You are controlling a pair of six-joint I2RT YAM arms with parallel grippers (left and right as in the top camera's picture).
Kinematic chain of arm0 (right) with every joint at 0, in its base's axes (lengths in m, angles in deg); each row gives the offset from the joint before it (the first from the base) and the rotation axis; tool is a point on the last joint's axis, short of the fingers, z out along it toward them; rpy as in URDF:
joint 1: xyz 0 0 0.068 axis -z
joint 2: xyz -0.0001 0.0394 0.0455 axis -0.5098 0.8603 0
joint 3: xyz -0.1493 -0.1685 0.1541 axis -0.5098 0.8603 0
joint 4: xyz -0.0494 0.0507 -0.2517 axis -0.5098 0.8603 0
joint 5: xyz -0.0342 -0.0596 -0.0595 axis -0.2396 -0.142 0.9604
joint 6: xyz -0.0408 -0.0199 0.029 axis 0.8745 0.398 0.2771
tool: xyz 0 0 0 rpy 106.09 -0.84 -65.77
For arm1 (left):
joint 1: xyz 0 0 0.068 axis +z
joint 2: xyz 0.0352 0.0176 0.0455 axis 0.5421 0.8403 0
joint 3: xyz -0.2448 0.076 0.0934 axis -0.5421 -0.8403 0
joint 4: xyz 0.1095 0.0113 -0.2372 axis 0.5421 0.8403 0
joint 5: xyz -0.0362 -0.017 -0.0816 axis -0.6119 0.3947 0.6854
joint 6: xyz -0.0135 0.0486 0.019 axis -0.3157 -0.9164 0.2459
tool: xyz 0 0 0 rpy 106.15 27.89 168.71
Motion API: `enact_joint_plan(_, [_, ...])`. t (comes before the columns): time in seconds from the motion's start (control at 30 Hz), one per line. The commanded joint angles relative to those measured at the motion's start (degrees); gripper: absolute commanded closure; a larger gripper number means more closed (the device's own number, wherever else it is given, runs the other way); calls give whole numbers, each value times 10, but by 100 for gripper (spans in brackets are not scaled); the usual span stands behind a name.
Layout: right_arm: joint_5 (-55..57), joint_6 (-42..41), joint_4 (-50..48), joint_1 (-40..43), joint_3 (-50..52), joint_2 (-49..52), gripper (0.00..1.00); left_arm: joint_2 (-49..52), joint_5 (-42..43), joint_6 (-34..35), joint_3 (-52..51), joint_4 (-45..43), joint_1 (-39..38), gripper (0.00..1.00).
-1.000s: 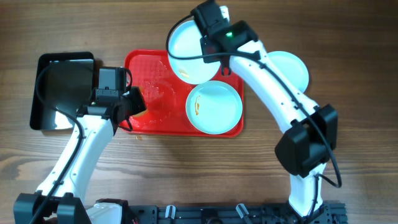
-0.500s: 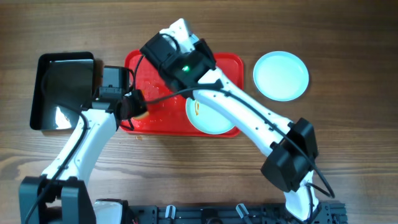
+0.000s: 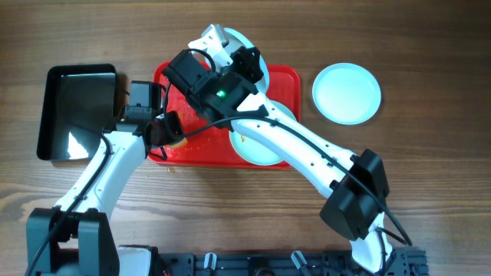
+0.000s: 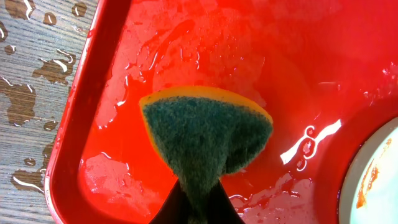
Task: Clean dirty plates on tray and stack at the side
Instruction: 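Lift the scrubbed plate with the right gripper and tilt it up, then place the plate onto the plate right of the red tray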
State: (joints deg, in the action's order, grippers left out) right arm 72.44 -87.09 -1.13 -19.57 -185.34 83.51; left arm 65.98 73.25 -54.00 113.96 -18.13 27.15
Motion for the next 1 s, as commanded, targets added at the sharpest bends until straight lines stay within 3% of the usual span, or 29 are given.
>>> enact_joint_plan(0.0, [14,-14,0,-2,-12,-15,96,4,11,5,-3,-2,0,96])
enact_joint_plan(0.13, [-75,-74,24,2,-12,-15,96,4,10,5,-3,-2,0,96])
enact_joint_plan(0.3, [-289,-217,55,46,-12,-15,96,4,10,5,-3,-2,0,96])
enact_joint_plan(0.53, [-575,-234,92,171,-12,-15,96,4,10,5,-3,-2,0,96])
enact_joint_plan(0.97, [-610,-229,175,446,15,-15,96,4,11,5,-3,1,0,96])
